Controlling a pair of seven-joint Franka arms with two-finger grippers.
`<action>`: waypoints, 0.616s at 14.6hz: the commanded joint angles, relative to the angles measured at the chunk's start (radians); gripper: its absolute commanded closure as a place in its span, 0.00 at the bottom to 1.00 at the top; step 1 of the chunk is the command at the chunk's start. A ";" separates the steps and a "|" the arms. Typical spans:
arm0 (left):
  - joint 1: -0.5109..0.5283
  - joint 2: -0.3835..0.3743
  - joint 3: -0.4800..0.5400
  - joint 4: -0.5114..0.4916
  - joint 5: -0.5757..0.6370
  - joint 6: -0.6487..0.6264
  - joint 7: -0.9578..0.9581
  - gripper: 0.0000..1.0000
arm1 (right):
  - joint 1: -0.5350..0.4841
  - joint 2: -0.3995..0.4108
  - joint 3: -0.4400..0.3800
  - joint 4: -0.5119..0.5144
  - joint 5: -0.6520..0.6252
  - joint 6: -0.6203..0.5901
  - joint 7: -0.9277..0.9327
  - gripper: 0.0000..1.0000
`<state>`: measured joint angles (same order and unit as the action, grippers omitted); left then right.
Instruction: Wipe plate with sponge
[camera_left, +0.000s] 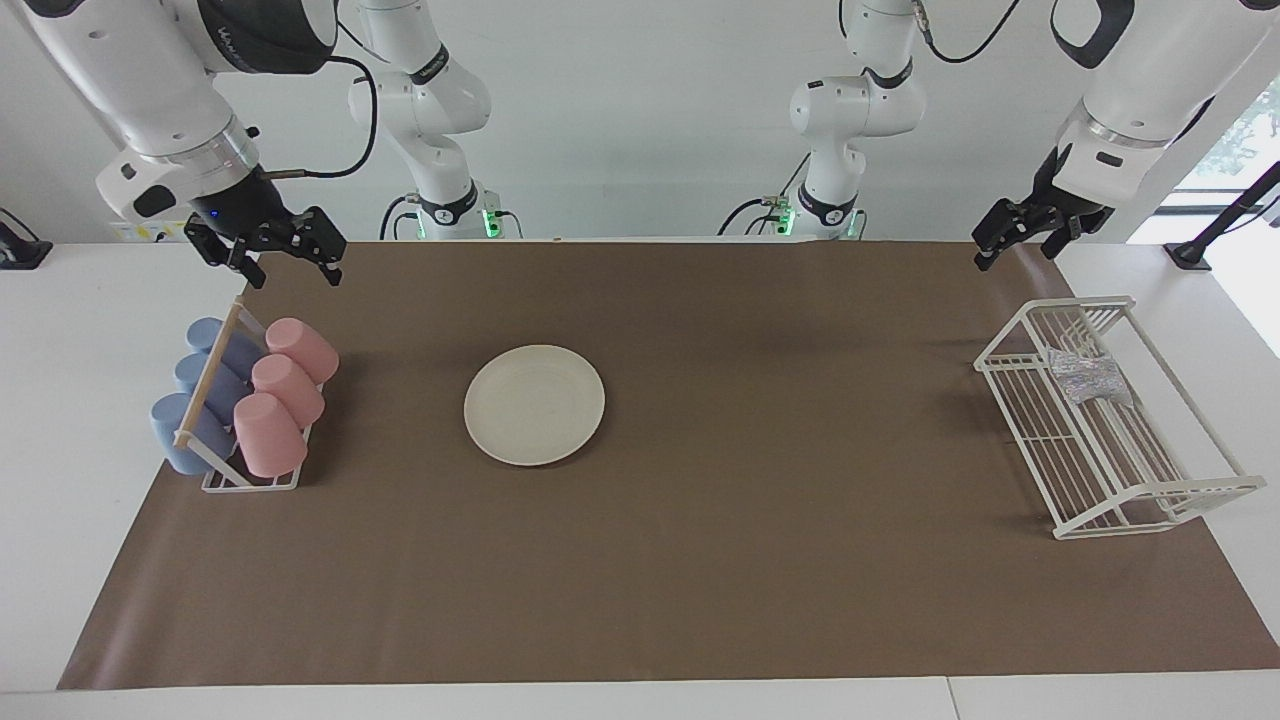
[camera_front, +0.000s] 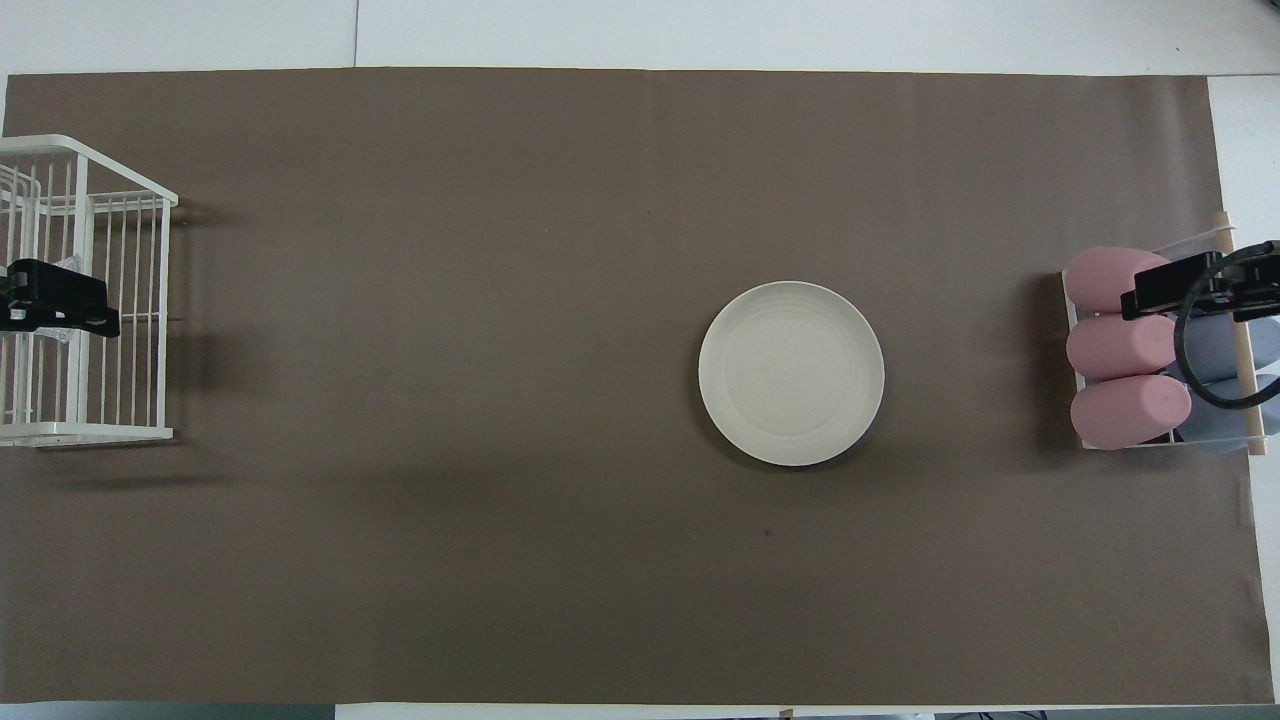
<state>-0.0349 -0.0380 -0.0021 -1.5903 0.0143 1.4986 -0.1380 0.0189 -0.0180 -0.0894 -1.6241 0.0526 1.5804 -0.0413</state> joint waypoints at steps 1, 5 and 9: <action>-0.002 -0.006 0.004 -0.007 0.009 0.012 0.000 0.00 | -0.004 -0.017 0.007 -0.014 -0.016 -0.007 0.018 0.00; 0.000 -0.006 0.010 -0.005 0.004 0.014 -0.020 0.00 | -0.004 -0.017 0.007 -0.014 -0.016 -0.007 0.018 0.00; -0.008 -0.013 0.010 -0.025 0.010 0.043 -0.050 0.00 | -0.004 -0.019 0.007 -0.014 -0.016 -0.007 0.018 0.00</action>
<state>-0.0343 -0.0381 0.0041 -1.5911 0.0143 1.5086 -0.1552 0.0189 -0.0180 -0.0894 -1.6241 0.0526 1.5804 -0.0413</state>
